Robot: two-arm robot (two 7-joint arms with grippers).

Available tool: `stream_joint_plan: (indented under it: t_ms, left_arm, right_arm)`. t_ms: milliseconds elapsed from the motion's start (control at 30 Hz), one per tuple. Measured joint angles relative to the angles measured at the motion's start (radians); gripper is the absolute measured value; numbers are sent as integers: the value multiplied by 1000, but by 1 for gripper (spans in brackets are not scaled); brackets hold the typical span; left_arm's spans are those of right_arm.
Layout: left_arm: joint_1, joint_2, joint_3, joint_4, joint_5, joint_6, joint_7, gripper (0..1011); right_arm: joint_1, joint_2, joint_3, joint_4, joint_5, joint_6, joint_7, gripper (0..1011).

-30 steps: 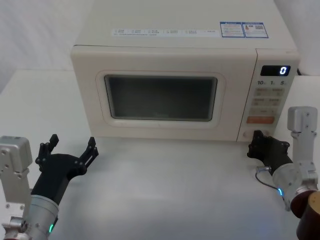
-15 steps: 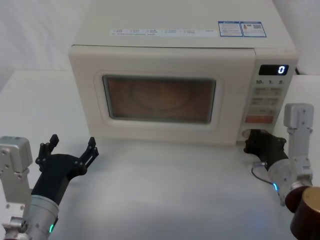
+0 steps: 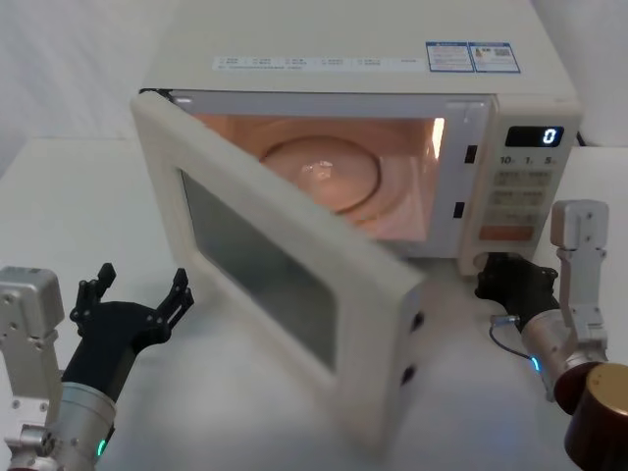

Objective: Press the button to open the microwave door with one hand; close the microwave door with the other hand.

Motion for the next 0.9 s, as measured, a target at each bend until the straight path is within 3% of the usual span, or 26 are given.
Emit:
stream_joint_plan:
  t_ms: [900]
  left_arm:
    - [0,0,0,0,0,0,0,1001]
  right_arm:
    - [-161,33,18,-206,20,66,24,0]
